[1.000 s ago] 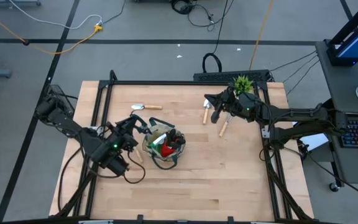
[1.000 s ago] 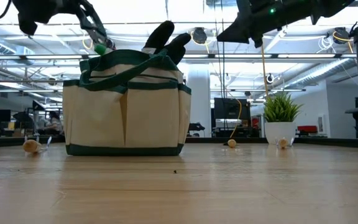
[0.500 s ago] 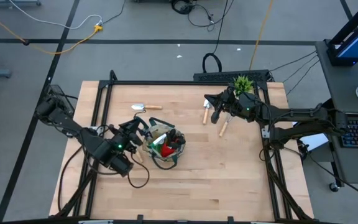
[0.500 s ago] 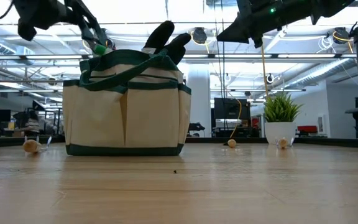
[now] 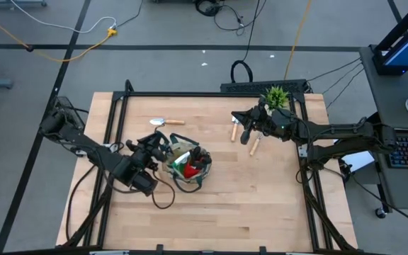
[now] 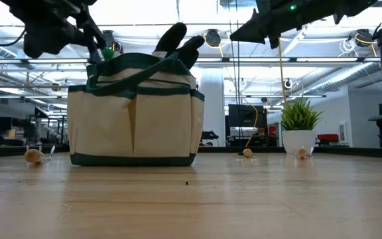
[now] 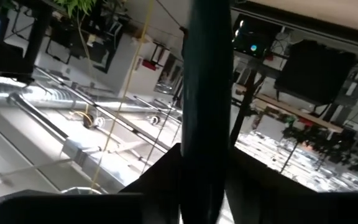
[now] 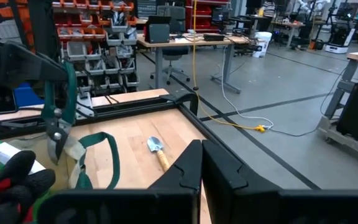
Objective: Pick & Place Garden tools in Gardening bag
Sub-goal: Put the green shear scissors into the brown gardening bag
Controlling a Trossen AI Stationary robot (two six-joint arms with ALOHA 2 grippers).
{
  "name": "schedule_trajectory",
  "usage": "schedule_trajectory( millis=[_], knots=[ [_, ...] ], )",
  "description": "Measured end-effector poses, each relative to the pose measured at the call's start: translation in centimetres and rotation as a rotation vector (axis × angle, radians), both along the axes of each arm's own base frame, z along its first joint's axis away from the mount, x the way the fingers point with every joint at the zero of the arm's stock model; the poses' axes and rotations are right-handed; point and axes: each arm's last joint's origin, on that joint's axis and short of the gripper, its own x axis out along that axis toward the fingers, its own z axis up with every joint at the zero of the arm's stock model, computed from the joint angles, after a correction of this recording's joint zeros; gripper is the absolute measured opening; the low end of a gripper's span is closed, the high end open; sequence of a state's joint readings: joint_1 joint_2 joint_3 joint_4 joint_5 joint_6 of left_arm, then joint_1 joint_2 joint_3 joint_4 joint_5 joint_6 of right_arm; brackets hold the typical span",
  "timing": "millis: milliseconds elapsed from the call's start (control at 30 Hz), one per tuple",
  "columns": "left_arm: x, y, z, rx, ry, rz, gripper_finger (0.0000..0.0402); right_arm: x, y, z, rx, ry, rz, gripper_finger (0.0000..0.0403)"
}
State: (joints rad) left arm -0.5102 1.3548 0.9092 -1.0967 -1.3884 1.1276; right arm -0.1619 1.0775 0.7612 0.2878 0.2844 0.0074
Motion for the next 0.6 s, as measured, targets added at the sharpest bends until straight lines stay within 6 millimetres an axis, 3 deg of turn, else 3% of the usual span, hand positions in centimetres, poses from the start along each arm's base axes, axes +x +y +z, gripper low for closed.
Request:
schedule_trajectory(
  millis=[400,600],
  knots=[
    [0.1,0.3,0.2,0.004,-0.106,0.027,0.0147,0.0,0.0,0.0,0.000,0.000,-0.001,0.0000],
    [0.6,0.0,1.5,0.009,-0.185,0.032,0.0167,0.0,0.0,0.0,0.000,0.000,-0.002,0.0000]
  ],
)
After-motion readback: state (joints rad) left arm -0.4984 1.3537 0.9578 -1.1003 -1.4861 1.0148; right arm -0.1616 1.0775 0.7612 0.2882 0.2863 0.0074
